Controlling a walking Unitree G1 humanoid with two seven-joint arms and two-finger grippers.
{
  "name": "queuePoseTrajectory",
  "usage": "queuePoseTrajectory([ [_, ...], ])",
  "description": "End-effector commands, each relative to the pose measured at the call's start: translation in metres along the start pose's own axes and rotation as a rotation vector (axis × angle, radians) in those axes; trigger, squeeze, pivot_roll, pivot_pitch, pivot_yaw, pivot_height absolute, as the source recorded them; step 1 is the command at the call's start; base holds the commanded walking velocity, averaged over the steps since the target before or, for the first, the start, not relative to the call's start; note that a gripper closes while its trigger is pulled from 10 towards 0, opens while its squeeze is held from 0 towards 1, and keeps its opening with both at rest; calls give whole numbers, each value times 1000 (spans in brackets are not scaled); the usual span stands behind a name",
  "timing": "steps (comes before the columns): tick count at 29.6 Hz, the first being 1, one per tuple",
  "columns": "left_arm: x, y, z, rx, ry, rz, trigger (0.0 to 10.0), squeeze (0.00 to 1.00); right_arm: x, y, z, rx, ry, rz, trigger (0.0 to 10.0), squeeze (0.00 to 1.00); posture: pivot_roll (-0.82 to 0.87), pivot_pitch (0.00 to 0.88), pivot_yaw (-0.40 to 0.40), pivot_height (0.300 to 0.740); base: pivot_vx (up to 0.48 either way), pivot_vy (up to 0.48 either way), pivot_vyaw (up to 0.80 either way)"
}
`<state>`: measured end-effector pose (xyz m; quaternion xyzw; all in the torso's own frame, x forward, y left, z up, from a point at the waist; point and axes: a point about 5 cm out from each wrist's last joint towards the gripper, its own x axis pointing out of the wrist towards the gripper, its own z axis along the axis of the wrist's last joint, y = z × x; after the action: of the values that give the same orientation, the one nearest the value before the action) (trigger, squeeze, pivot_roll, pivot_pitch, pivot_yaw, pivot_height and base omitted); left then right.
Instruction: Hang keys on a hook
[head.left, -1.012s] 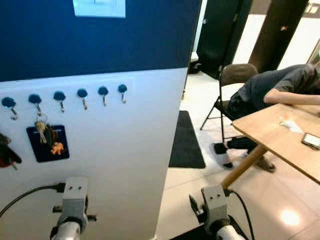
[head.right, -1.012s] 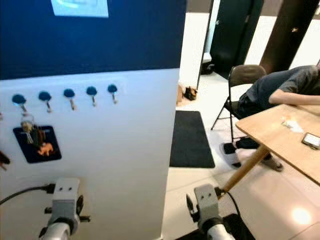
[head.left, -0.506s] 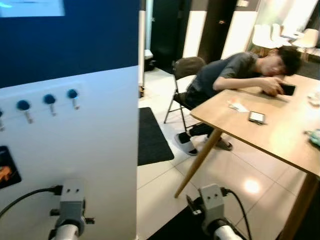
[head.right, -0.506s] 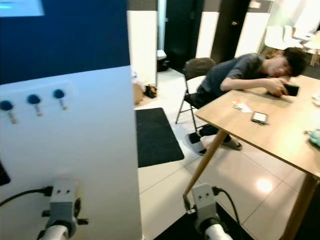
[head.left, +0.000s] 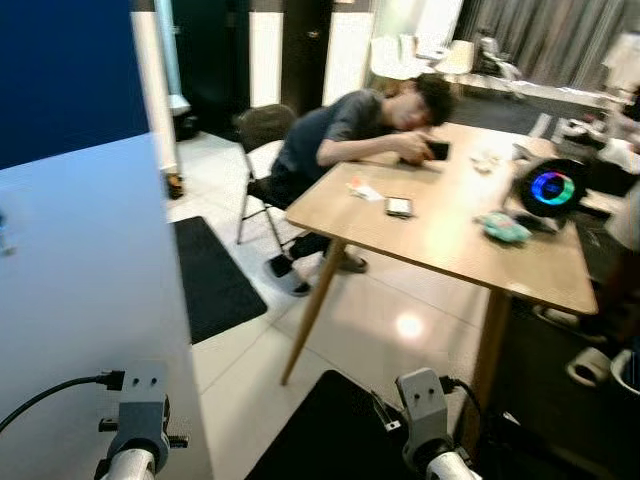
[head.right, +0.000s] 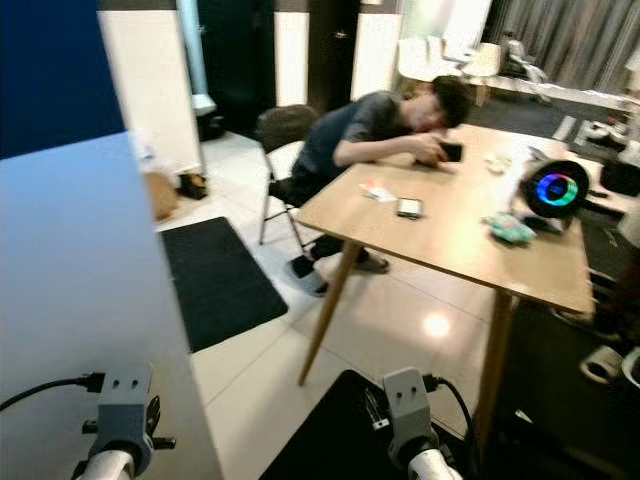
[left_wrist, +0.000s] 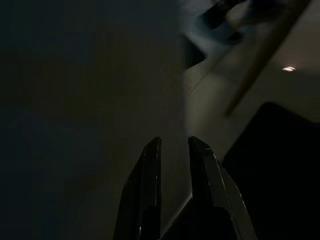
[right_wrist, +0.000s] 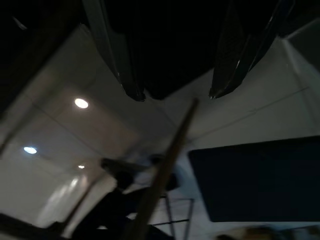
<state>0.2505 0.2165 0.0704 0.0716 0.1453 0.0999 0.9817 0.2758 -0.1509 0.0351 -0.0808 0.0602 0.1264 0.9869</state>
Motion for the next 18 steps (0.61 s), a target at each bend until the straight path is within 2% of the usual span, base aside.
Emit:
queuePoseTrajectory([
  [1, -1, 1, -4, 11, 15, 2, 10000, 0, -2, 2, -4, 11, 18, -1, 10000, 0, 110, 75, -21, 740, 0, 0, -800],
  [18, -1, 1, -4, 11, 15, 1, 10000, 0, -3, 4, -5, 14, 20, 1, 10000, 0, 111, 76, -20, 740, 0, 0, -800],
])
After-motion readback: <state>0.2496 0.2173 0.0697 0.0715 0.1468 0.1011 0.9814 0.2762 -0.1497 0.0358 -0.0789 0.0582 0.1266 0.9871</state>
